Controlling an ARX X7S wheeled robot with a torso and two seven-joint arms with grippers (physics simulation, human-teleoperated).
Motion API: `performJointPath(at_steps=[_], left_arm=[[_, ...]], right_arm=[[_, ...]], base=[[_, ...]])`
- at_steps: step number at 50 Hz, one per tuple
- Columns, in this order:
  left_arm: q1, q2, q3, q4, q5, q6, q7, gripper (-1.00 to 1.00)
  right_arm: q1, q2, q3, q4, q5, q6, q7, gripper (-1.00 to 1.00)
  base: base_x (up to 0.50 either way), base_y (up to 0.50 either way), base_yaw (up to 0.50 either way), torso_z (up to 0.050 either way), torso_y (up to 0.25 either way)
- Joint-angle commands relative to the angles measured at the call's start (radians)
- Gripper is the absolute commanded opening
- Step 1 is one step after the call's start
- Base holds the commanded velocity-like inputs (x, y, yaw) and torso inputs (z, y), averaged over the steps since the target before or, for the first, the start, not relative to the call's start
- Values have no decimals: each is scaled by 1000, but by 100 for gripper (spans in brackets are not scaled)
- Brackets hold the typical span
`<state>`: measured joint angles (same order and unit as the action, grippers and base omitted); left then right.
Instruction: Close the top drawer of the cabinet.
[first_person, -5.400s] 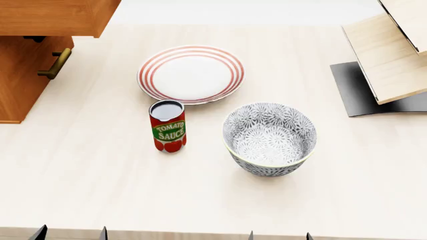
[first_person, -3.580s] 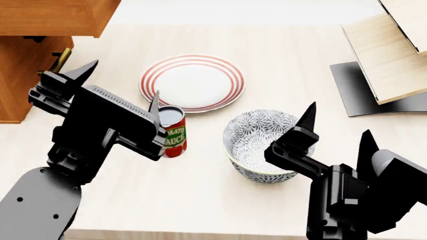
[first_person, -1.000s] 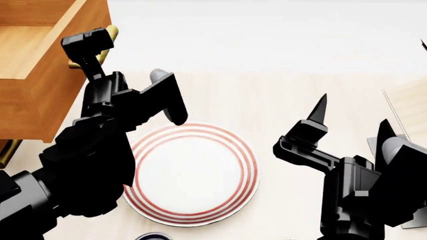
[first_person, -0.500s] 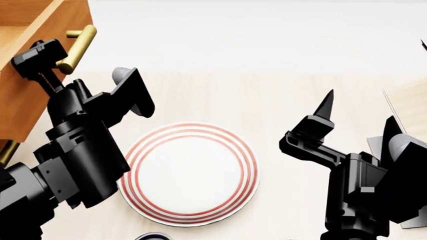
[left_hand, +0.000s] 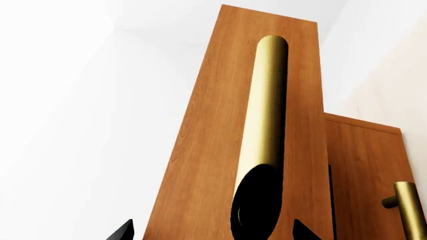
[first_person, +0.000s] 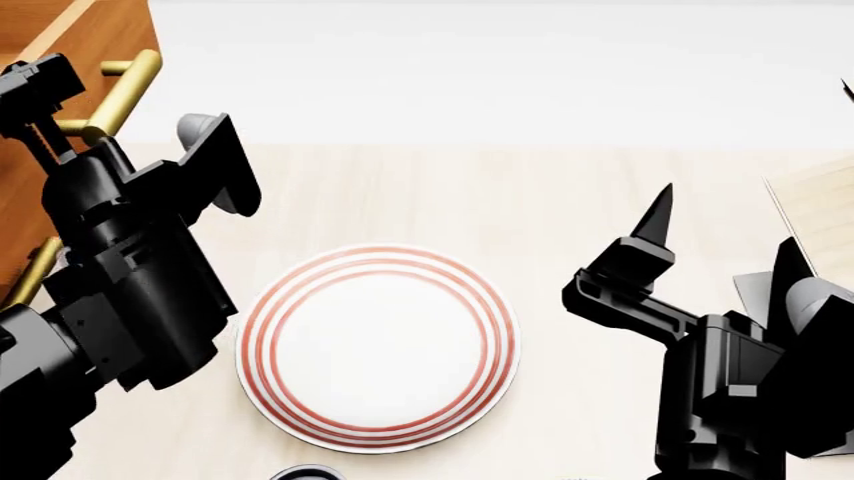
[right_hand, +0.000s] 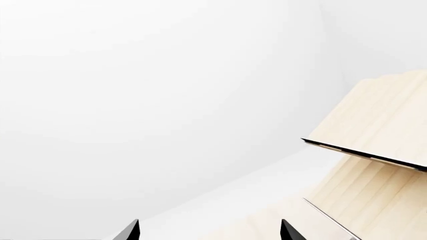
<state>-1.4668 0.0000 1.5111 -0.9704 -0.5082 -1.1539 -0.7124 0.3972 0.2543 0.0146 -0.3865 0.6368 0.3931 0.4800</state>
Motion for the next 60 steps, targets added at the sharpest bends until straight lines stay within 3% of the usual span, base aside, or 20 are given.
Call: performJointPath(at_steps=[1, 4, 13, 46, 55, 60], left_arm=[[-6, 0, 6, -70, 104, 5, 109, 100], [3, 0, 12, -76, 139, 36, 182, 100], [34, 0, 9, -116, 154, 101, 256, 100], [36, 0, -77, -327, 149, 144, 266, 100], [68, -2, -301, -338, 390, 124, 309, 100], [73, -19, -366, -338, 466, 114, 328, 100]], right_arm=[[-11, 16, 6, -22, 15, 6, 5, 100], [-13, 18, 9, -19, 16, 3, 4, 100], [-12, 27, 11, -20, 25, 3, 2, 100], [-7, 34, -1, -14, 26, -9, 5, 100], [-6, 38, -1, -14, 30, -11, 7, 100], [-5, 39, -1, -4, 29, -19, 0, 100]], base=[[0, 0, 0, 0, 0], [0, 0, 0, 0, 0], [0, 0, 0, 0, 0], [0, 0, 0, 0, 0], [0, 0, 0, 0, 0], [0, 0, 0, 0, 0]])
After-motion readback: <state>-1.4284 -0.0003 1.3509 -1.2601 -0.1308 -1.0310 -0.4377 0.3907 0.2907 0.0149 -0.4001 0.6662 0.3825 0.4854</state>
